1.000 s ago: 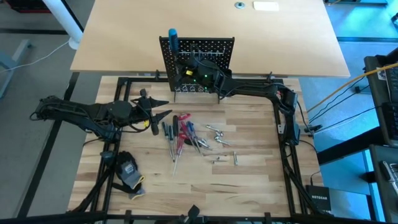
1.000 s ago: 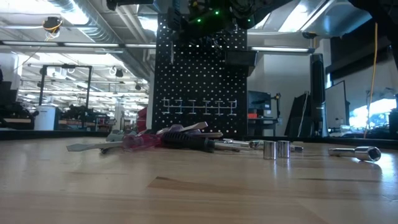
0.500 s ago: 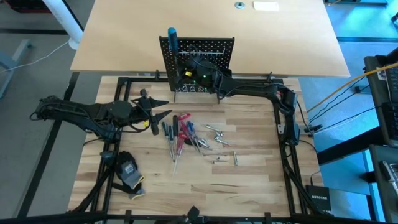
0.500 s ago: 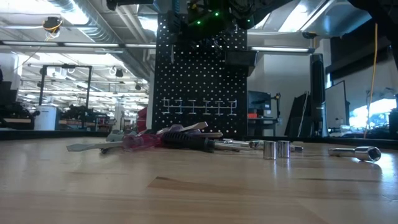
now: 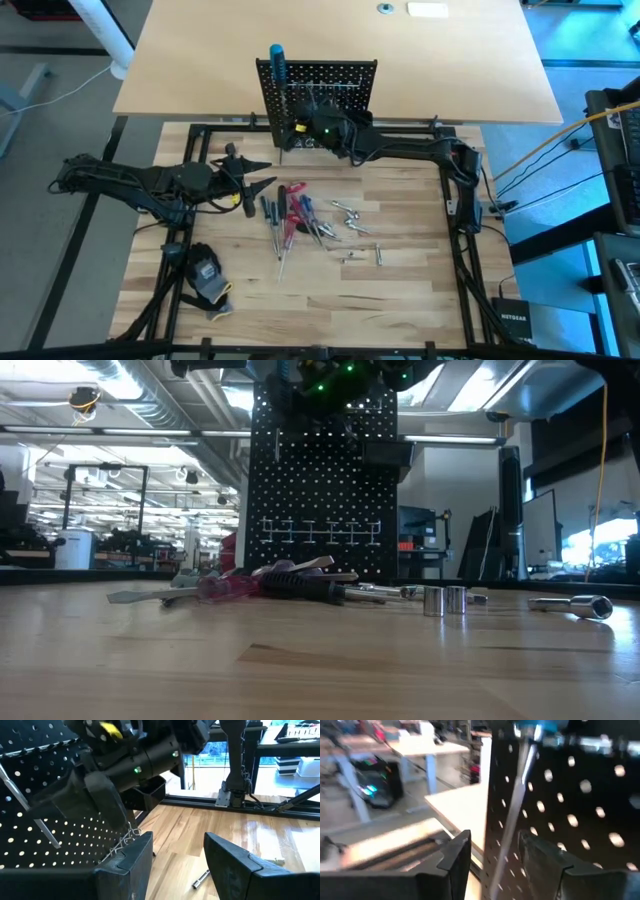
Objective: Hang tools onto peg board
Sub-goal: Hang the black safety goggles on the peg board
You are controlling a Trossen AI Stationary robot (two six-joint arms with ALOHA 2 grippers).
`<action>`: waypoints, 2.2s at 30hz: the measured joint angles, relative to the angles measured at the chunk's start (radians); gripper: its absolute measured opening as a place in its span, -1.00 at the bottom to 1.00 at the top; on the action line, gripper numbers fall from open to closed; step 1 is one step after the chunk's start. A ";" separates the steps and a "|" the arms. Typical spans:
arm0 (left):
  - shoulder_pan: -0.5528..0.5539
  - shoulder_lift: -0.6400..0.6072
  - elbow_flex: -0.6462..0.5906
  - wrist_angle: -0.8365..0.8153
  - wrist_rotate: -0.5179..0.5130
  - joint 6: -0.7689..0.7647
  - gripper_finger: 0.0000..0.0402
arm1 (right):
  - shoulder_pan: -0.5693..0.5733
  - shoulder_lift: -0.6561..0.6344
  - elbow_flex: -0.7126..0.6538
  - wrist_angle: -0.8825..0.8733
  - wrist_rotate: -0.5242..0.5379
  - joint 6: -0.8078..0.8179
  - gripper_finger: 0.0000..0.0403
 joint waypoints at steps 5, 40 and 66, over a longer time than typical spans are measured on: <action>0.000 0.000 0.000 0.000 0.000 0.000 -0.16 | 0.020 -0.004 0.000 -0.030 0.087 -0.011 -0.18; 0.000 0.002 0.000 -0.025 0.000 -0.039 -0.16 | 0.329 -0.276 0.000 -0.696 -0.042 -0.047 -0.18; -0.125 0.285 0.000 -0.084 0.077 -0.240 -0.16 | 0.686 -0.537 -0.621 -1.068 -0.113 0.555 -0.18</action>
